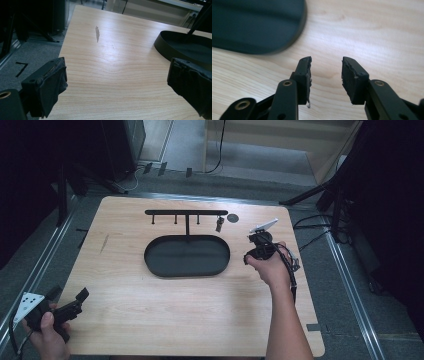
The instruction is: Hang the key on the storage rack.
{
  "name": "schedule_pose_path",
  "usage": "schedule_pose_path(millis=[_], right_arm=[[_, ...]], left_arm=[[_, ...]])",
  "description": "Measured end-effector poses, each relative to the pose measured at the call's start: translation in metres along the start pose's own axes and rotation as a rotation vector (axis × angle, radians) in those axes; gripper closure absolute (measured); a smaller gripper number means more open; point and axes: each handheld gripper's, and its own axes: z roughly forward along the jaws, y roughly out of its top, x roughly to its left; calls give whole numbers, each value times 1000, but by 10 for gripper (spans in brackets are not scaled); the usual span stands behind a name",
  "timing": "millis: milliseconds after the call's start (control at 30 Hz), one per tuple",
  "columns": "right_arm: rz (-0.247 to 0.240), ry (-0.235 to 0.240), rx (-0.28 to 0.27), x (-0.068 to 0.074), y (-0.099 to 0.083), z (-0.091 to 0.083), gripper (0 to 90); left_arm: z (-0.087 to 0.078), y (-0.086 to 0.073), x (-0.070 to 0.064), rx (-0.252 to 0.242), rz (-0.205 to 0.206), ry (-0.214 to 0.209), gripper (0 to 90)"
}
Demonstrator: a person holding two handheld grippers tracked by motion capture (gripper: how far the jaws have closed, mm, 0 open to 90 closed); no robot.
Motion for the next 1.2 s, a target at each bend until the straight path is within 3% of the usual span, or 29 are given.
schedule_pose_path(millis=[233, 400, 433, 533, 667, 700, 833, 1100, 1200], right_arm=[[17, -34, 30, -20, -22, 14, 506], [55, -56, 28, -34, -37, 22, 413], [88, -85, 18, -40, -43, 25, 326], [122, -122, -5, -47, -50, 28, 170], [147, -141, -37, -54, -59, 30, 105], [163, -143, -45, -58, -65, 31, 39], [178, -162, -63, -67, -78, 35, 0], [210, -152, -148, -81, -107, 40, 0], [191, -150, -182, -84, -118, 41, 0]], left_arm=[[0, 0, 0, 1, 2, 1, 30], [0, 0, 0, 1, 6, 1, 30], [0, 0, 0, 1, 6, 1, 30], [0, 0, 0, 2, 5, -2, 30], [0, 0, -1, 3, 9, -1, 30], [0, 0, -1, 3, 9, -2, 30], [0, 0, -1, 1, 11, -3, 30], [0, 0, -1, 1, 12, -3, 30], [0, 0, -1, 1, 12, -4, 30]])
